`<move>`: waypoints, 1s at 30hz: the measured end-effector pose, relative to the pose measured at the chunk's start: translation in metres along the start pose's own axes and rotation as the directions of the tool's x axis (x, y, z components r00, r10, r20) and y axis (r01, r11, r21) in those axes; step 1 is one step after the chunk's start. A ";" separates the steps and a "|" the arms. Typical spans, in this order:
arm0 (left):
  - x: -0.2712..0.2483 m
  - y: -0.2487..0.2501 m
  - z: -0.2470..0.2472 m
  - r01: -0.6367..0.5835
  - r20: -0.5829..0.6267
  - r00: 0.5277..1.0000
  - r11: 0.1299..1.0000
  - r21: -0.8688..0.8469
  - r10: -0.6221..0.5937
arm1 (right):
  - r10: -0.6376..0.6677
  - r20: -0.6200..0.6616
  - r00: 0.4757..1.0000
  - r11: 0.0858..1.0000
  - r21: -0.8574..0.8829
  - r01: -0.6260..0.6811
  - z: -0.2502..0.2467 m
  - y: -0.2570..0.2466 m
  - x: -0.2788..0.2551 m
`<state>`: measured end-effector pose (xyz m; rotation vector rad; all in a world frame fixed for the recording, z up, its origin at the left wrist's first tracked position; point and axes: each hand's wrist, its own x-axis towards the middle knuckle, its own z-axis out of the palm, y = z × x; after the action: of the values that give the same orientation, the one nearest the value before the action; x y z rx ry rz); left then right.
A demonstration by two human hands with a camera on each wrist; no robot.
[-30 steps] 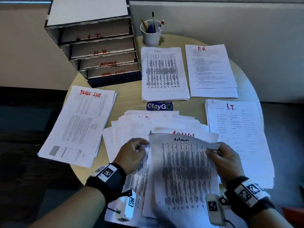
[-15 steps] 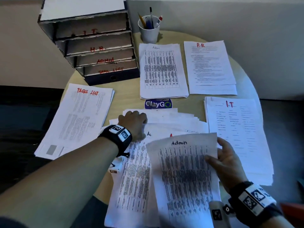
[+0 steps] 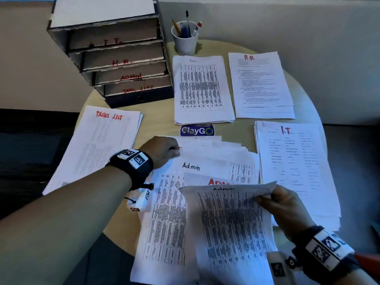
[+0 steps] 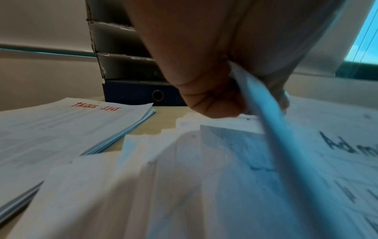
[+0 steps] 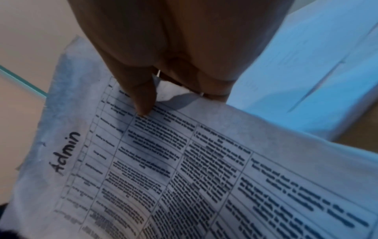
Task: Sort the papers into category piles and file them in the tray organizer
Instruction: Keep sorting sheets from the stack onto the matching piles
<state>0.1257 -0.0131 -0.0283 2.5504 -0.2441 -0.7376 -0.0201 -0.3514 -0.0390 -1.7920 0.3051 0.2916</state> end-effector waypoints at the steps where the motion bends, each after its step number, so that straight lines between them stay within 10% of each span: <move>1: 0.000 0.002 -0.002 0.008 -0.025 1.000 1.000 -0.025 -0.009 | 0.001 0.008 1.000 0.999 0.043 -0.001 0.000 -0.005 0.001; 11: -0.004 0.010 -0.005 -0.079 -0.111 0.990 0.993 0.092 0.089 | -0.213 0.077 0.974 0.927 -0.300 0.227 0.020 -0.029 0.035; 17: -0.007 0.003 -0.005 -0.164 -0.035 0.984 0.970 0.182 0.173 | -0.111 0.030 0.993 0.928 -0.353 0.115 0.035 -0.028 0.043; 30: -0.011 0.009 -0.009 -0.105 -0.049 0.991 0.964 0.245 0.121 | 0.011 0.016 1.000 0.999 -0.049 -0.011 0.017 -0.009 0.027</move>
<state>0.1210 -0.0144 -0.0120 2.7558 -0.4811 -0.6139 0.0081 -0.3341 -0.0446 -1.8361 0.2982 0.3241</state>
